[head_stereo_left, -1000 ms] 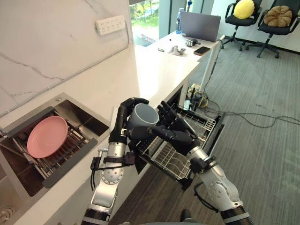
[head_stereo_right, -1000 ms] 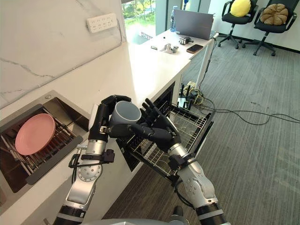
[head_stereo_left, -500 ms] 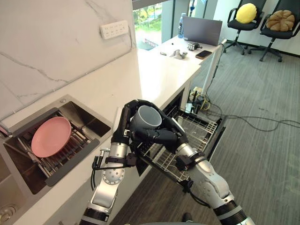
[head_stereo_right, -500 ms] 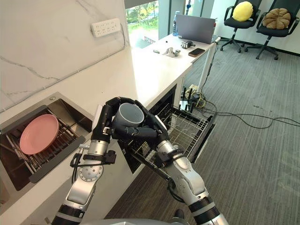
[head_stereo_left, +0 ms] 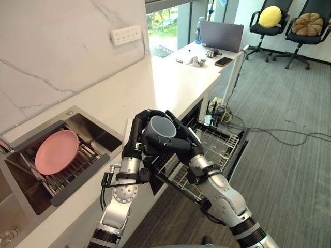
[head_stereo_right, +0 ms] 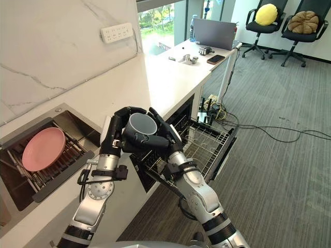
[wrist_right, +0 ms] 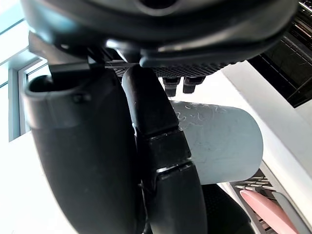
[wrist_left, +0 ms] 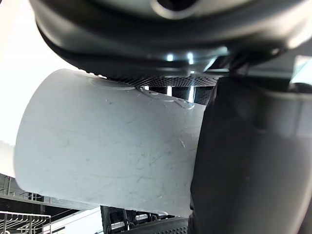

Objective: Walk over to the sink, pick up the cup, carry it to the dishwasher, place the cup inside the dishwasher, then close the dishwasher door

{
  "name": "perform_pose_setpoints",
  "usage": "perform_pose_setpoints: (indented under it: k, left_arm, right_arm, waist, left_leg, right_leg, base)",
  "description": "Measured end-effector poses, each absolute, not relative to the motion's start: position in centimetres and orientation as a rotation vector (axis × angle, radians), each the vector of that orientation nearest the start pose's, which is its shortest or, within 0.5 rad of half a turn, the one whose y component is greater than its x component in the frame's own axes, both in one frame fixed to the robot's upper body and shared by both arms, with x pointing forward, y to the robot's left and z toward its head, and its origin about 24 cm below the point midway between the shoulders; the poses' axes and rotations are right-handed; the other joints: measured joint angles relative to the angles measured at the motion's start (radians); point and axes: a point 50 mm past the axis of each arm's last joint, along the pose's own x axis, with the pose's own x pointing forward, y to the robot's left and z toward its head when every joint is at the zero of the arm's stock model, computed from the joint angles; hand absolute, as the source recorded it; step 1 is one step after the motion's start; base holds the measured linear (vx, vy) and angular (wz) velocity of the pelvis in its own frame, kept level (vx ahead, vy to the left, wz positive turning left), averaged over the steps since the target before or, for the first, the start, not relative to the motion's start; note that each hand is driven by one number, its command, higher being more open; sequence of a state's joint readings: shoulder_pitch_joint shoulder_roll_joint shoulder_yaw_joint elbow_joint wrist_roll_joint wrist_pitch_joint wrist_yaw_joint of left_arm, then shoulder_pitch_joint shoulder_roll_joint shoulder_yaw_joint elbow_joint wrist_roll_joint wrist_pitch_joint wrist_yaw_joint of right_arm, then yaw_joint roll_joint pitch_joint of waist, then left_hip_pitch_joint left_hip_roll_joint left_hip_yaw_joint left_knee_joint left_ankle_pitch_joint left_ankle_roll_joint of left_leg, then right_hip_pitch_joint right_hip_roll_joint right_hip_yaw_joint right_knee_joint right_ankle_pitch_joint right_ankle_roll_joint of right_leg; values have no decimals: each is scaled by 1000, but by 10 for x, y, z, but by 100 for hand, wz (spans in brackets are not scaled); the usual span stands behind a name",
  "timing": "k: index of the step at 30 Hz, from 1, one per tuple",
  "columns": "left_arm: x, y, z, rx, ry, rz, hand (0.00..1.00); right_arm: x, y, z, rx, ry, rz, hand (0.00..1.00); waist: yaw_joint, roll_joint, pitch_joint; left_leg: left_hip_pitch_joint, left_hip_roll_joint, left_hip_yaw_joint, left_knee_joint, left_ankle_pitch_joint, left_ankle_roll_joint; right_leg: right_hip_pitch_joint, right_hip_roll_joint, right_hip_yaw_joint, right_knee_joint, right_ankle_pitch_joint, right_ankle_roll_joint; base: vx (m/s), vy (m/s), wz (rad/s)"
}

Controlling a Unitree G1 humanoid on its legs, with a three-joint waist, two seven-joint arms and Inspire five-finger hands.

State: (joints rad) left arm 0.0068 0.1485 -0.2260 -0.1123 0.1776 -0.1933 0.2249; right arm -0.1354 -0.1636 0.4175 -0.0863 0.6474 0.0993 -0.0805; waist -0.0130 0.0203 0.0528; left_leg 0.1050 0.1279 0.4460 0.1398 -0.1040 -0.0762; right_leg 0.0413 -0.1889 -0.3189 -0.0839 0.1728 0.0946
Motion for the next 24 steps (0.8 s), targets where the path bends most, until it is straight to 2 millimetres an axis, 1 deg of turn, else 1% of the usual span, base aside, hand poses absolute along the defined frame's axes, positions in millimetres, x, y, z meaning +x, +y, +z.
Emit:
perform_pose_setpoints:
  k: [4, 8, 14, 15, 19, 24]
  left_arm:
    - [243, 124, 82, 266, -334, -39, 0]
    - [243, 124, 82, 268, -335, -44, 0]
    - [243, 122, 82, 274, -341, -40, 0]
    - [243, 122, 83, 278, -346, -39, 100]
    - [242, 120, 86, 299, -366, -47, 100]
    - [240, 112, 91, 312, -398, -78, 100]
  right_arm:
    - [257, -69, 70, 410, 84, 434, 0]
    - [257, -69, 70, 438, 91, 427, 0]
    - [257, -68, 71, 381, 59, 396, 0]
    - [257, -68, 72, 372, 52, 387, 0]
    - [257, -70, 74, 368, 32, 353, 0]
    - [261, -73, 81, 318, -31, 300, 0]
  waist:
    - [0, 6, -9]
    - [1, 6, -9]
    - [1, 6, -9]
    - [1, 6, -9]
    - [3, 6, -9]
    - [12, 6, -9]
  left_leg:
    - [0, -4, -7, -3, 2, 2]
    - [0, -5, -14, -10, 9, 1]
    - [1, -5, -14, -12, 11, 1]
    - [1, -5, -14, -12, 11, 0]
    - [0, -5, -13, -13, 11, 0]
    - [0, -4, -11, -12, 11, 0]
  right_leg:
    - [3, -4, -7, 0, 0, 0]
    - [5, -4, -14, 0, -1, -1]
    - [5, -4, -14, 0, -1, -2]
    - [5, -4, -14, 0, -1, -2]
    - [4, -4, -13, 0, -1, -2]
    - [2, -3, -11, 0, -1, -2]
  base:
    - [-17, 3, 5]
    - [-16, 1, 4]
    - [-11, -2, 0]
    - [0, 0, 0]
    - [0, 0, 0]
    - [0, 0, 0]
